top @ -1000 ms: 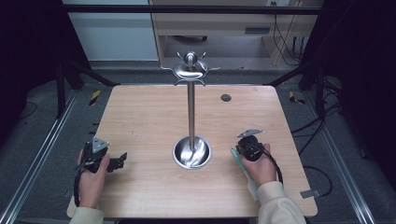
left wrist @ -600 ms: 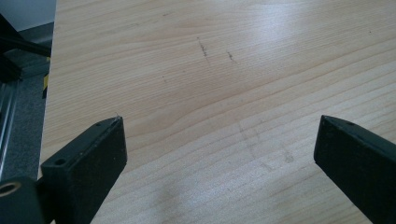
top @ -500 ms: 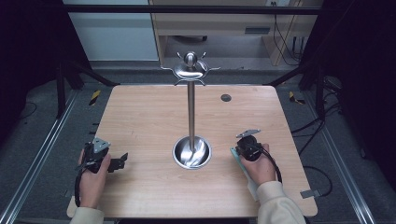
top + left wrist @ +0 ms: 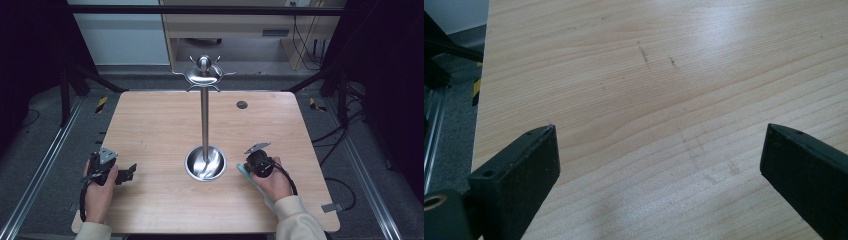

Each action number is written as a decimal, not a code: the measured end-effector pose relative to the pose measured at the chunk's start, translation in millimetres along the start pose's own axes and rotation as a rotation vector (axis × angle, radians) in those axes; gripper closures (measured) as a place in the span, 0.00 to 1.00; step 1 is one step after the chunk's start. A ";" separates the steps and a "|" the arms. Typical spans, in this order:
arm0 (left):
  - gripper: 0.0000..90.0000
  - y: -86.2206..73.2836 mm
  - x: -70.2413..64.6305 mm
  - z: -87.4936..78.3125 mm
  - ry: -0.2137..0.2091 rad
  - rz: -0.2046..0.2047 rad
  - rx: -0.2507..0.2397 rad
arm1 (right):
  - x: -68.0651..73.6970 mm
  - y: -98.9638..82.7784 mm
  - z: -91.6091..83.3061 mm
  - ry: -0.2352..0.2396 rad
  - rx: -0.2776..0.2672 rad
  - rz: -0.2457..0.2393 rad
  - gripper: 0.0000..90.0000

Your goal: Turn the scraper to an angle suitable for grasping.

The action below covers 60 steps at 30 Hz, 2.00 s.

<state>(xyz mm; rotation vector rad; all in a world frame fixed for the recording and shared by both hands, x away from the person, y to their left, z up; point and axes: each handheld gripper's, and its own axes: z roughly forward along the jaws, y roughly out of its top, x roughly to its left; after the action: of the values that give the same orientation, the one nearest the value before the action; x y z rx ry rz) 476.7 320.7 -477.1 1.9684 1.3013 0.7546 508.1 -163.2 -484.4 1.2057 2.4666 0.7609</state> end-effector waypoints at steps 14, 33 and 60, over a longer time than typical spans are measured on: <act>0.03 0.0 0.5 -0.3 0.000 -0.002 0.002 | 29.6 2.7 -1.4 0.073 0.017 -0.125 1.00; 0.03 -1.7 2.0 -1.1 0.009 -0.012 0.005 | 42.5 15.4 -23.0 0.091 -0.025 -0.178 1.00; 0.03 -4.1 4.3 -3.2 0.012 -0.022 0.001 | 53.6 46.9 -28.7 0.098 0.237 -0.305 0.86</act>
<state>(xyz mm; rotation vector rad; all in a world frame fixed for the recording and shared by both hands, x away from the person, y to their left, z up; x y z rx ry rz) 473.4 326.6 -477.8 1.9503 1.3287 0.7569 492.1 -106.2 -435.5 0.8463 2.7956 0.4653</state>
